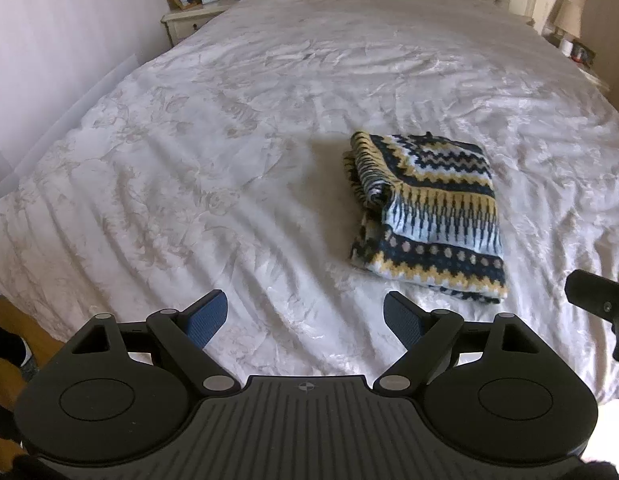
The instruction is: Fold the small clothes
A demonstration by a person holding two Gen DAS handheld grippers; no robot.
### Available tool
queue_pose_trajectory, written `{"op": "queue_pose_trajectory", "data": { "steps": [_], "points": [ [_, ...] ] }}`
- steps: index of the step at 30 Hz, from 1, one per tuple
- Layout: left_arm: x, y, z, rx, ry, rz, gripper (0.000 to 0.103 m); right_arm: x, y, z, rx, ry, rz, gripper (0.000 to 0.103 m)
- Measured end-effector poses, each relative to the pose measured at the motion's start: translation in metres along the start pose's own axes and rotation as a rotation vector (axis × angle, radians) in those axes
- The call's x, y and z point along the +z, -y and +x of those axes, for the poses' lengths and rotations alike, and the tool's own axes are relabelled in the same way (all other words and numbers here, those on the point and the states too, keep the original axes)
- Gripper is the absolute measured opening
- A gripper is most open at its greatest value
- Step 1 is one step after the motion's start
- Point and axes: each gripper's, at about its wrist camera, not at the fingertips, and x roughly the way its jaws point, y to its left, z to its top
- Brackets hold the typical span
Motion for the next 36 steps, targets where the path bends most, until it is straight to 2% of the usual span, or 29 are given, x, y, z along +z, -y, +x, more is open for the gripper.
{"op": "queue_pose_trajectory", "data": {
  "steps": [14, 36],
  "points": [
    [0.0, 0.011, -0.01, -0.024, 0.014, 0.023, 0.085, 0.002, 0.006, -0.012, -0.01, 0.015, 0.009, 0.102],
    [-0.001, 0.015, -0.013, -0.041, 0.037, 0.056, 0.085, 0.001, -0.002, -0.009, -0.023, 0.007, 0.041, 0.102]
  ]
}}
